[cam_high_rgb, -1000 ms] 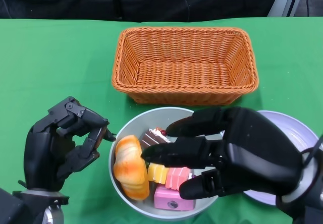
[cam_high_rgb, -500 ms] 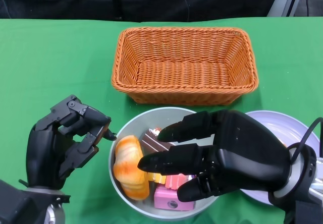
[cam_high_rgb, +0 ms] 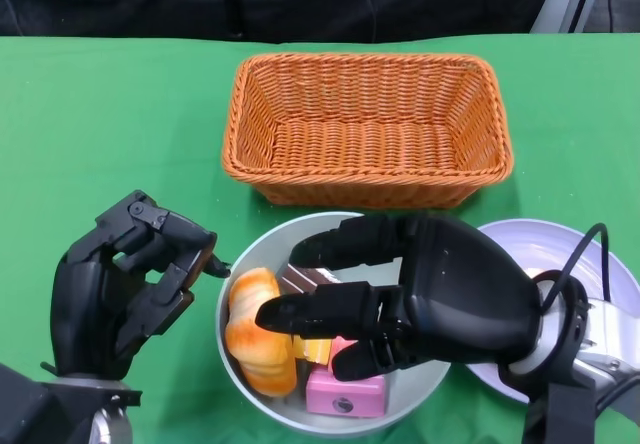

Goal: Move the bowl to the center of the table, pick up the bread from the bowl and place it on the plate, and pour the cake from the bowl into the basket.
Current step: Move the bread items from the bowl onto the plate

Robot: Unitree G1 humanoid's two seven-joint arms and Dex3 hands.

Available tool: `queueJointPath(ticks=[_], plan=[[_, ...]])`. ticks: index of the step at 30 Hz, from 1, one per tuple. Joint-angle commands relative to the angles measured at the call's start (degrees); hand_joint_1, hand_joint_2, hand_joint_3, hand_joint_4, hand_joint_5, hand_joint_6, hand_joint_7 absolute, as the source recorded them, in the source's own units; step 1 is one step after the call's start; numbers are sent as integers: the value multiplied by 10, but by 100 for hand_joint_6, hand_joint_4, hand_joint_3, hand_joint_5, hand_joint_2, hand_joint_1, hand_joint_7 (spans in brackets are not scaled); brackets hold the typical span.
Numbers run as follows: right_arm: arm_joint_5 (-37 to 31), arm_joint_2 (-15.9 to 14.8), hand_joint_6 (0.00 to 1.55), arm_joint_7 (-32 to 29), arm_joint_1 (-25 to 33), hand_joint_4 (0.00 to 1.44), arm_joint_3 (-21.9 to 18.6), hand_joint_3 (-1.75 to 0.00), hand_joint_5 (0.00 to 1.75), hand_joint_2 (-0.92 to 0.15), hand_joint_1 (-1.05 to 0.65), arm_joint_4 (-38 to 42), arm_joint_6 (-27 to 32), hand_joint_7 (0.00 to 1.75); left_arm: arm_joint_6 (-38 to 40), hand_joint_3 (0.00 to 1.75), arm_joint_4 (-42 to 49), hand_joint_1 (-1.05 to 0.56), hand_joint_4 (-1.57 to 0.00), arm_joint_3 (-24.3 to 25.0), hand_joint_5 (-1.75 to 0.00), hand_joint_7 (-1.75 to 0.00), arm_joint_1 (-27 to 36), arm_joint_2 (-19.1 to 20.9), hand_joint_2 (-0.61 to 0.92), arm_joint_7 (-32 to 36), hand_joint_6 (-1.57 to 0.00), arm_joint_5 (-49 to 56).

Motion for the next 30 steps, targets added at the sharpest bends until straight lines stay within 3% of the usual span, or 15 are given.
queueJointPath(ticks=[1,9,21,30], plan=[[-20,1,76,-39,-17,81,14,0,0,-77,-59,22,-3,0,-17,16,15,-28,-76,6,-149,-120,-12,2,92,-8,-81,-9],[-43,3,78,-96,-45,82,46,0,1,-77,-58,61,-2,1,-11,13,17,-23,-80,9,-153,-131,-17,-12,92,-3,-80,-28],[-69,9,79,-158,-72,83,88,-1,1,-78,-56,95,4,0,6,23,-3,-19,-77,12,-158,-135,-11,-16,92,28,-79,-6],[-66,11,78,-155,-84,85,118,-2,2,-85,-53,108,5,0,-7,31,6,-19,-76,14,-156,-133,-17,-6,92,4,-76,-13]])
